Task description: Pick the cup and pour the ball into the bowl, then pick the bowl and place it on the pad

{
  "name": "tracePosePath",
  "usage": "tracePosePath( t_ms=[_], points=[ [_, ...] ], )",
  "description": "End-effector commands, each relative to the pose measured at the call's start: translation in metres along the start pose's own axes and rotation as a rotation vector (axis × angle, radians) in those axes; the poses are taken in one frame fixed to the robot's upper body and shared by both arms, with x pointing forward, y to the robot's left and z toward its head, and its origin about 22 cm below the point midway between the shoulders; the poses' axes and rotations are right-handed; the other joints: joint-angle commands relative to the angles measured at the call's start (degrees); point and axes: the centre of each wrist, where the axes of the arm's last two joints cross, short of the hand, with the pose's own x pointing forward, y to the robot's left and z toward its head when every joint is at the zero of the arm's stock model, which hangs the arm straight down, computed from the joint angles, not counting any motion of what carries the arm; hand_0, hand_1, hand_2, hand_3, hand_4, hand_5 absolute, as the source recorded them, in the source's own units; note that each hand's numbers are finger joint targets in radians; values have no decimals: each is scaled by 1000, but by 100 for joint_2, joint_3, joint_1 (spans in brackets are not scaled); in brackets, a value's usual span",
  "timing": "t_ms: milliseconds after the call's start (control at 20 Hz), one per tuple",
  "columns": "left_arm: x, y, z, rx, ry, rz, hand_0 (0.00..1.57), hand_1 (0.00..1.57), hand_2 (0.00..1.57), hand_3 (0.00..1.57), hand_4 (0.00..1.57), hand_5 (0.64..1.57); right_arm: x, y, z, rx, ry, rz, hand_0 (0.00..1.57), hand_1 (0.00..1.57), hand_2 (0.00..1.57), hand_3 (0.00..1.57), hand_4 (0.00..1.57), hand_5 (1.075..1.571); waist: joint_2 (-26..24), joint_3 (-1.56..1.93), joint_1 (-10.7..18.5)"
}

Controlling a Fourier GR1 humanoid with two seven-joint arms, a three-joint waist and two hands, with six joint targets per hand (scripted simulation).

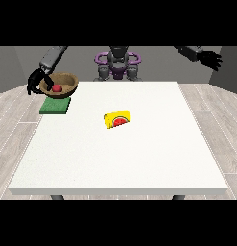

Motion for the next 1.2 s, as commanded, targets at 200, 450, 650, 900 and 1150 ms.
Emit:
tracePosePath(
  t_ms=[200,450,650,900,1150],
  points=[
    [19,85,11,75,-49,-6,0,0,0,0,1193,1557,16,20,-1,-23,-53,-30,1571,1571,1571,0,747,1566,263,-5,-172],
    [24,76,10,50,-102,7,0,0,0,0,1188,1558,0,-47,-12,-173,7,-33,1218,1218,1411,1299,0,1553,594,2,37],
    [27,66,1,-2,-106,22,0,0,0,0,1174,1549,19,-47,-23,-130,25,-75,420,420,562,917,0,1518,699,3,164],
    [37,57,-8,0,-94,8,0,0,0,0,1158,1547,21,-41,-26,-87,53,-92,0,0,140,93,0,1370,375,4,138],
    [7,-48,-8,-138,91,55,0,0,0,0,902,1559,26,-50,-28,-29,124,-17,0,0,0,0,0,1356,-841,11,153]
  ],
)
